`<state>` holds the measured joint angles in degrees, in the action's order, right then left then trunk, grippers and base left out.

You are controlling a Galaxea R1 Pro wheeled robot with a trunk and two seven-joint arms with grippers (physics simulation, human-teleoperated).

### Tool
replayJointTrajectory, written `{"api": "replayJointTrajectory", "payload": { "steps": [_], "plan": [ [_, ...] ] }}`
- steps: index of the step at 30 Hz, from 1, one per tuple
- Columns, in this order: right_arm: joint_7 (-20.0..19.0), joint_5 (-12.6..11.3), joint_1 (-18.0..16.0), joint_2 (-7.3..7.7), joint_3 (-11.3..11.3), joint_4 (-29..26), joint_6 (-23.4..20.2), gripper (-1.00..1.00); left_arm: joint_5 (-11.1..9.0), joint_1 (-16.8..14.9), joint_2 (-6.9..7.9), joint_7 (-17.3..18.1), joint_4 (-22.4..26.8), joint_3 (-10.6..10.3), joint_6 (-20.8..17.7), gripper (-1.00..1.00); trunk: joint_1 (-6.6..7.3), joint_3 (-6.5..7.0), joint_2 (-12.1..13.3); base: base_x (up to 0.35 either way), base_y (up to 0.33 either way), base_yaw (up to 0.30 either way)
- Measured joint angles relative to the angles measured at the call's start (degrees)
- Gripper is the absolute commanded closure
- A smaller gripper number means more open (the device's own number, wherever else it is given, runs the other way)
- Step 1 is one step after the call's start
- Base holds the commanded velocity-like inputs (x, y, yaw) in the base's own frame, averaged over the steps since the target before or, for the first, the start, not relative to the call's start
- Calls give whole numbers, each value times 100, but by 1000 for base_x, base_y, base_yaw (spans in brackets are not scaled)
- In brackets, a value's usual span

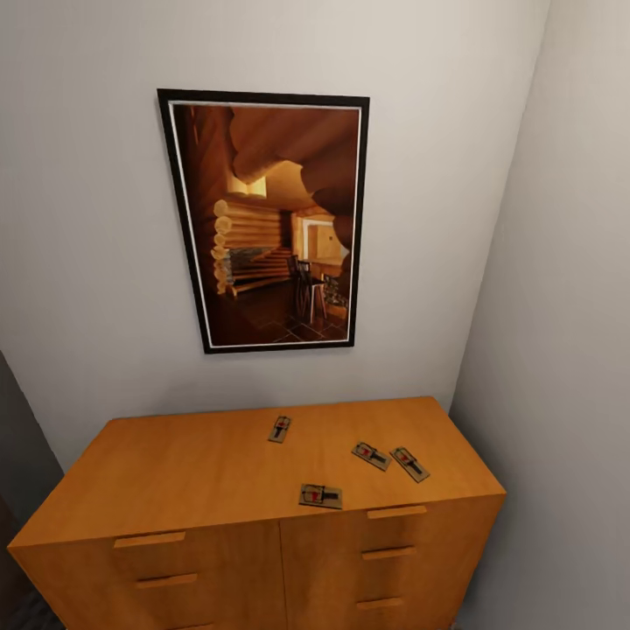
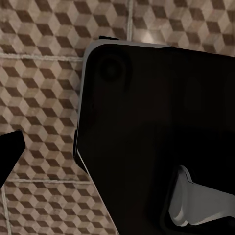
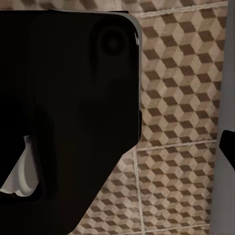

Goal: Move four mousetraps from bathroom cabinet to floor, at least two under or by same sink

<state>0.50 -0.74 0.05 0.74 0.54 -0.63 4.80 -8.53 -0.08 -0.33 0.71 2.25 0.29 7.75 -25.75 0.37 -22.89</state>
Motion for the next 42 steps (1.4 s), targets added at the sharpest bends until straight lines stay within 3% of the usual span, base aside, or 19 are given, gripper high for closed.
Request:
{"api": "replayJointTrajectory", "payload": {
  "steps": [42],
  "plan": [
    [13,-1,-4,30,-5,-1,45,-100,-37,0,8,-7,0,19,8,-100,-1,0,0,9,0,0]
  ]
}}
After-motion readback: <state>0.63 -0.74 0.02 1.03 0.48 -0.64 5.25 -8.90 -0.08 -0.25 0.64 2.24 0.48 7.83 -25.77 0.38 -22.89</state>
